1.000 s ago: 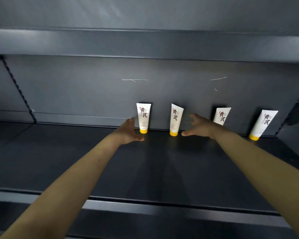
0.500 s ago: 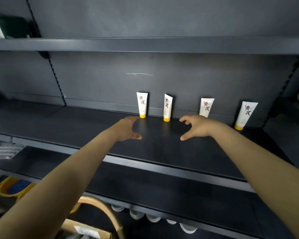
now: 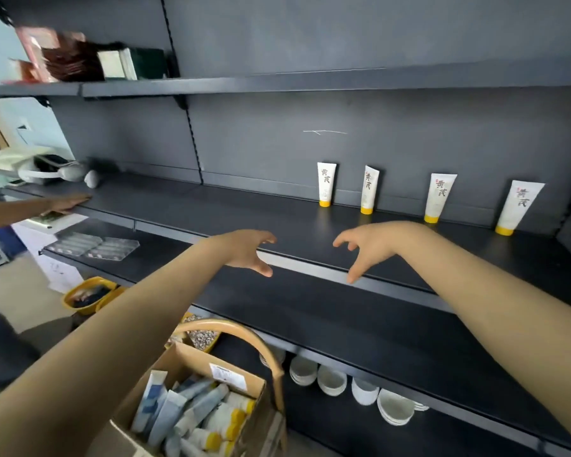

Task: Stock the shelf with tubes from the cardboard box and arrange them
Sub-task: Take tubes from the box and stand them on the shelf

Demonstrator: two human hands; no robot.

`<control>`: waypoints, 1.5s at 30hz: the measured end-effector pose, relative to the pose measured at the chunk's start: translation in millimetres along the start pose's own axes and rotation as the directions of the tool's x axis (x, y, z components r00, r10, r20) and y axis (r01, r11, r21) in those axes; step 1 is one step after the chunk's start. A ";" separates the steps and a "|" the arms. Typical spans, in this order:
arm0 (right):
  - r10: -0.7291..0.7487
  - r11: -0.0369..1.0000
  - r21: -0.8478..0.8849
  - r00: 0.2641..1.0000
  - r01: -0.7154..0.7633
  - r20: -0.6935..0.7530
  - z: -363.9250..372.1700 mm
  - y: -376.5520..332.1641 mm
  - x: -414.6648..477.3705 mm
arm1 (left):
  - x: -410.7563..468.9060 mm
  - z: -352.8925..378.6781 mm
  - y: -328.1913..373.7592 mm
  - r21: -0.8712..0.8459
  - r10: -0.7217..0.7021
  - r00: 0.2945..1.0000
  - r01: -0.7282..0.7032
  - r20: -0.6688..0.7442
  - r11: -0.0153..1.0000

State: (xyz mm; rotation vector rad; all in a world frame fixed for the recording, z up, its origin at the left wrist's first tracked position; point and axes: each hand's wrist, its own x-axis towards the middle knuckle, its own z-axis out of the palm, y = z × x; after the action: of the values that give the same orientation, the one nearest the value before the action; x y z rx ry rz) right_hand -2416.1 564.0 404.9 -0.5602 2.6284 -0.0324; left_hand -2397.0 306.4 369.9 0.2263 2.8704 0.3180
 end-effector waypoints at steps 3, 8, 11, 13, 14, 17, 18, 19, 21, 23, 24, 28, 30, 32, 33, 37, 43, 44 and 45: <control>-0.010 0.997 -0.072 0.998 0.014 0.059 -4.3 -33.0 7.6 | -16.6 -3.7 -20.4 0.003 -0.007 1.000 0.007 0.028 1.000; -0.070 0.994 -0.075 0.987 0.081 0.147 16.1 -111.2 49.1 | -43.7 18.8 -92.1 0.016 -0.047 0.993 0.045 0.106 0.999; -0.072 0.996 -0.043 0.979 0.082 0.191 53.8 -158.5 83.6 | -57.0 43.8 -144.2 0.017 -0.074 0.984 0.072 0.162 0.997; -0.070 0.996 -0.028 0.968 0.080 0.243 83.6 -190.5 105.0 | -63.3 62.9 -182.9 -0.012 -0.100 0.971 0.105 0.219 0.994; -0.061 0.997 -0.038 0.960 0.074 0.273 99.2 -205.1 115.6 | -66.1 73.6 -201.1 -0.019 -0.108 0.962 0.116 0.249 0.993; -0.033 0.998 -0.038 0.942 0.048 0.333 143.2 -234.7 147.8 | -70.2 110.3 -247.9 -0.001 -0.086 0.942 0.091 0.326 0.996; -0.028 0.999 -0.011 0.941 0.034 0.336 156.6 -240.6 156.0 | -70.9 123.2 -260.7 -0.001 -0.071 0.940 0.075 0.334 0.997; -0.027 1.000 0.016 0.944 0.023 0.330 167.7 -245.3 160.6 | -72.1 135.4 -271.8 -0.016 -0.056 0.937 0.065 0.345 0.998; -0.010 0.999 0.039 0.945 -0.003 0.326 188.4 -250.8 166.2 | -74.5 159.8 -290.1 -0.061 -0.026 0.912 0.056 0.409 0.997; 0.009 0.998 0.052 0.932 -0.030 0.361 207.1 -253.6 171.3 | -73.3 185.5 -305.0 -0.099 0.002 0.875 0.053 0.483 0.994; 0.006 0.998 0.053 0.924 -0.028 0.383 218.2 -252.5 177.3 | -71.1 200.6 -311.9 -0.123 0.010 0.862 0.061 0.507 0.991; -0.047 0.995 0.102 0.887 0.000 0.459 274.6 -246.0 210.8 | -60.1 277.8 -333.6 -0.203 -0.018 0.841 0.151 0.540 0.967; -0.042 0.992 0.122 0.868 -0.021 0.495 302.3 -239.8 228.0 | -55.4 314.3 -339.6 -0.243 -0.045 0.824 0.218 0.565 0.945; -0.035 0.990 0.138 0.858 -0.042 0.512 324.6 -229.8 248.0 | -47.8 346.7 -345.1 -0.289 -0.048 0.808 0.264 0.587 0.920; -0.038 0.989 0.144 0.859 -0.042 0.510 334.9 -225.0 258.8 | -42.9 359.6 -347.0 -0.312 -0.045 0.802 0.283 0.596 0.907; -0.043 0.989 0.141 0.867 -0.032 0.496 375.7 -209.4 300.4 | -17.4 407.0 -351.9 -0.388 -0.034 0.805 0.321 0.592 0.864; -0.095 0.977 0.213 0.850 -0.021 0.518 422.4 -200.3 348.0 | 11.4 443.1 -345.1 -0.481 -0.032 0.789 0.405 0.613 0.778; -0.093 0.970 0.240 0.839 -0.046 0.536 429.1 -198.8 352.4 | 14.5 448.7 -344.2 -0.478 -0.032 0.774 0.422 0.632 0.771; -0.090 0.962 0.263 0.834 -0.068 0.545 435.8 -197.0 356.1 | 16.9 455.0 -343.8 -0.476 -0.028 0.759 0.435 0.650 0.764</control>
State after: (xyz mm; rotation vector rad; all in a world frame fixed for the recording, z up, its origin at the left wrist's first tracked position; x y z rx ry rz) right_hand -2442.6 273.7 -115.3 -0.4093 2.0065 -0.2025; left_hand -2339.6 66.9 -144.7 -0.1580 1.9781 0.9028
